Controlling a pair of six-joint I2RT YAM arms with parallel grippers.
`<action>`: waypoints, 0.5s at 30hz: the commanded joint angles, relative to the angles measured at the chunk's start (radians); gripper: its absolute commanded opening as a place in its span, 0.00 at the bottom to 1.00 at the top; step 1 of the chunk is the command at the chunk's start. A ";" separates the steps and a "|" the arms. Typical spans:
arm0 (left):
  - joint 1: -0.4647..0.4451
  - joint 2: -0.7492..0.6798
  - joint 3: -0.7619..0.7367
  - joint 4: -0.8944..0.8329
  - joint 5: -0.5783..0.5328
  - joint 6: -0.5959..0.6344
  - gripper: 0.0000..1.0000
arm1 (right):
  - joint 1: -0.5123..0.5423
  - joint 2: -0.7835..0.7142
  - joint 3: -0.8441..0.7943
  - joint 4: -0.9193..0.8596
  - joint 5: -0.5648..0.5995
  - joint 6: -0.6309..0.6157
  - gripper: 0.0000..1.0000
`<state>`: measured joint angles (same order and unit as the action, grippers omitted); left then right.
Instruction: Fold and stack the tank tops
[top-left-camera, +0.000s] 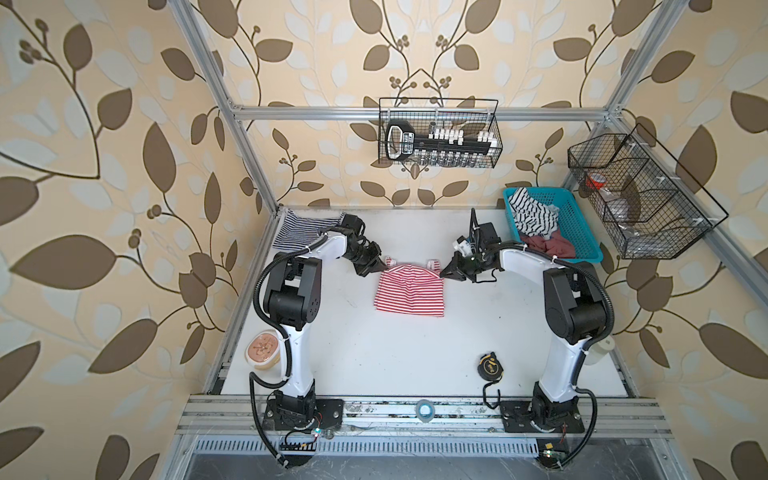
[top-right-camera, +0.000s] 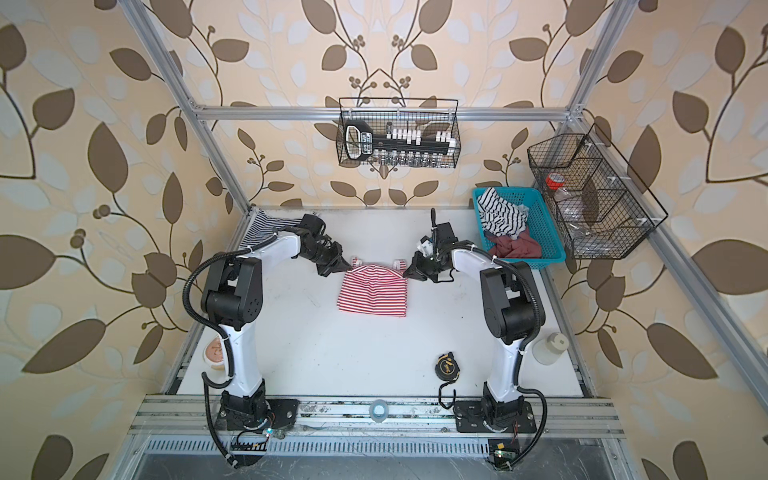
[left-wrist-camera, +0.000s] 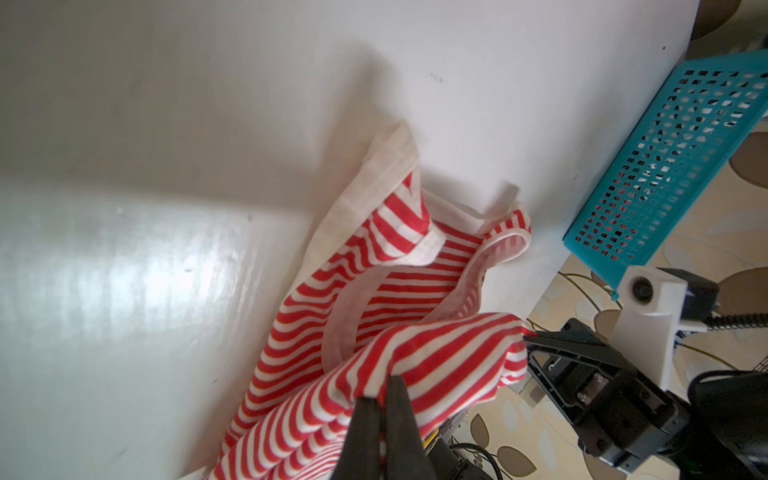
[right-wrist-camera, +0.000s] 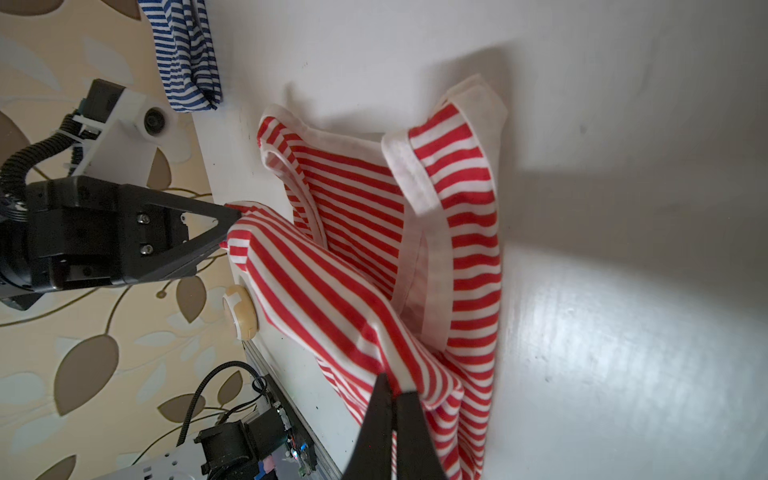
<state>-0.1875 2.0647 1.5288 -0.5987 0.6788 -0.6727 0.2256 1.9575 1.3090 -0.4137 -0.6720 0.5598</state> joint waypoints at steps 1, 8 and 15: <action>0.016 0.019 0.051 -0.011 0.027 0.029 0.00 | -0.008 0.045 0.038 0.007 -0.021 -0.013 0.00; 0.023 0.064 0.084 0.012 0.033 0.008 0.32 | -0.023 0.082 0.063 0.028 -0.032 0.000 0.12; 0.033 0.072 0.211 0.019 0.029 -0.009 0.50 | -0.053 -0.007 0.088 0.067 -0.036 0.032 0.31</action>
<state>-0.1680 2.1559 1.6588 -0.5922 0.6846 -0.6838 0.1822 2.0178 1.3483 -0.3695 -0.6918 0.5865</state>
